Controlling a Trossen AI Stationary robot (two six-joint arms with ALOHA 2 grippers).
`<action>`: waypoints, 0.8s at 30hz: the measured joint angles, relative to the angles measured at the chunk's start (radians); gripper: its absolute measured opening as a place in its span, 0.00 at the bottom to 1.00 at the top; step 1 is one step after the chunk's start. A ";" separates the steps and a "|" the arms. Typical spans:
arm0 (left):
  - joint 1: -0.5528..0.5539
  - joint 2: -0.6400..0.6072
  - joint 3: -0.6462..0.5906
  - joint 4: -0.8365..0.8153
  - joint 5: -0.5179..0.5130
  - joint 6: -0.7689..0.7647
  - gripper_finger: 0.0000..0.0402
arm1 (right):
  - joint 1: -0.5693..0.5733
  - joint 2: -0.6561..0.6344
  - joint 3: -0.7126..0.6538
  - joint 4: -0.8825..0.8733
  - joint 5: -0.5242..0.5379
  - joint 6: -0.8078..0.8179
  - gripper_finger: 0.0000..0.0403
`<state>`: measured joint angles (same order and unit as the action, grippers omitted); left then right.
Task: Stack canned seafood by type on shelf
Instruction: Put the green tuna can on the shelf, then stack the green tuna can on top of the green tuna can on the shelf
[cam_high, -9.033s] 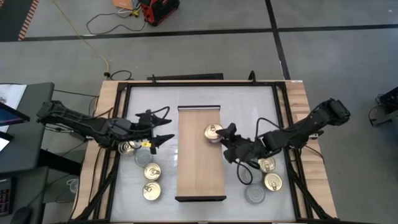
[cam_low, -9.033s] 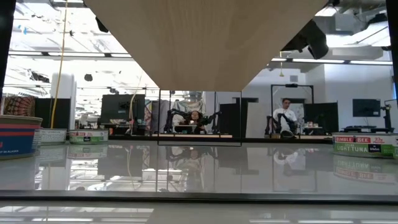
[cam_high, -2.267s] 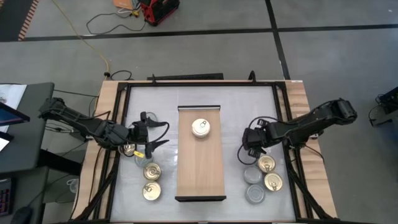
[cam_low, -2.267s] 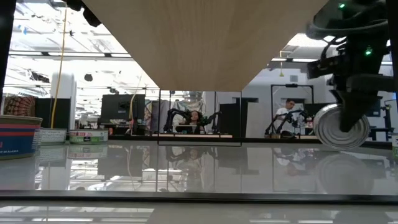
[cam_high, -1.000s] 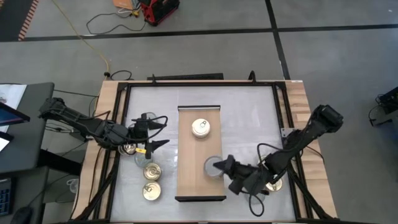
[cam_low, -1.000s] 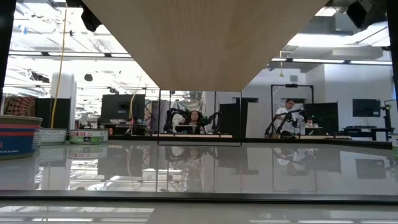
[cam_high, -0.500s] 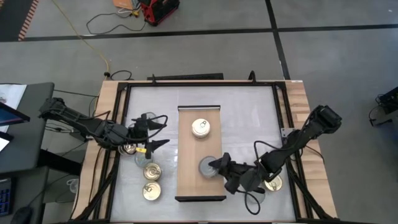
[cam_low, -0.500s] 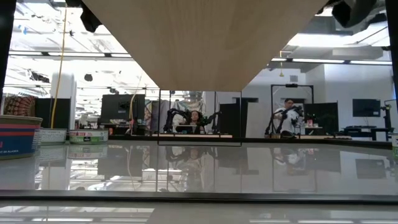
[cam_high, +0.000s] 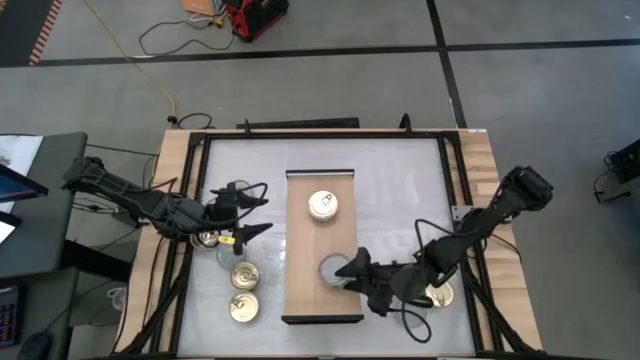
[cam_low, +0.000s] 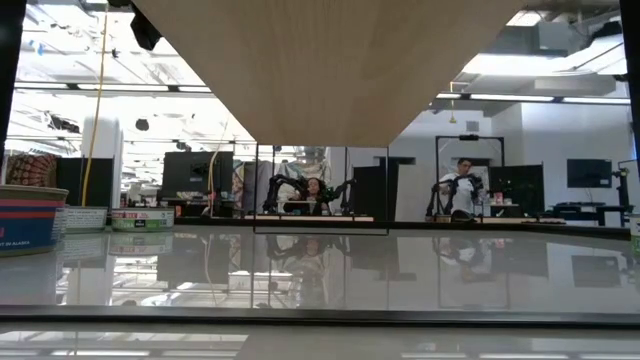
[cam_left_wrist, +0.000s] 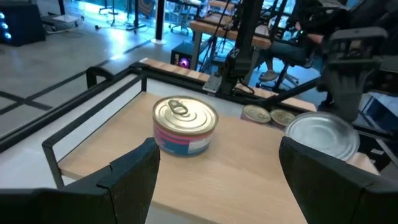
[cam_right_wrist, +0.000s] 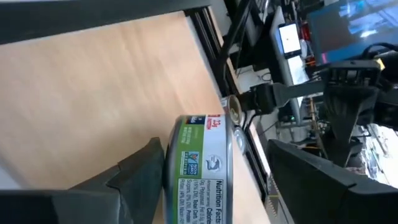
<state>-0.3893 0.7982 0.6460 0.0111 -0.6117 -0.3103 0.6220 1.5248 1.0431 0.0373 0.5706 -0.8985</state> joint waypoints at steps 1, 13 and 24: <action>0.000 0.000 0.000 0.006 0.000 0.001 0.79 | -0.009 0.000 0.000 0.000 -0.007 0.000 0.79; -0.006 0.000 0.000 -0.004 0.045 0.001 0.79 | -0.032 -0.079 0.000 -0.088 -0.100 0.165 0.79; -0.008 0.000 0.000 -0.039 0.054 0.026 0.79 | -0.069 -0.345 0.000 -0.784 -0.155 1.257 0.77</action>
<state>-0.3977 0.7982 0.6460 -0.0278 -0.5579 -0.2844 0.5529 1.1797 1.0434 -0.7470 0.4156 0.3581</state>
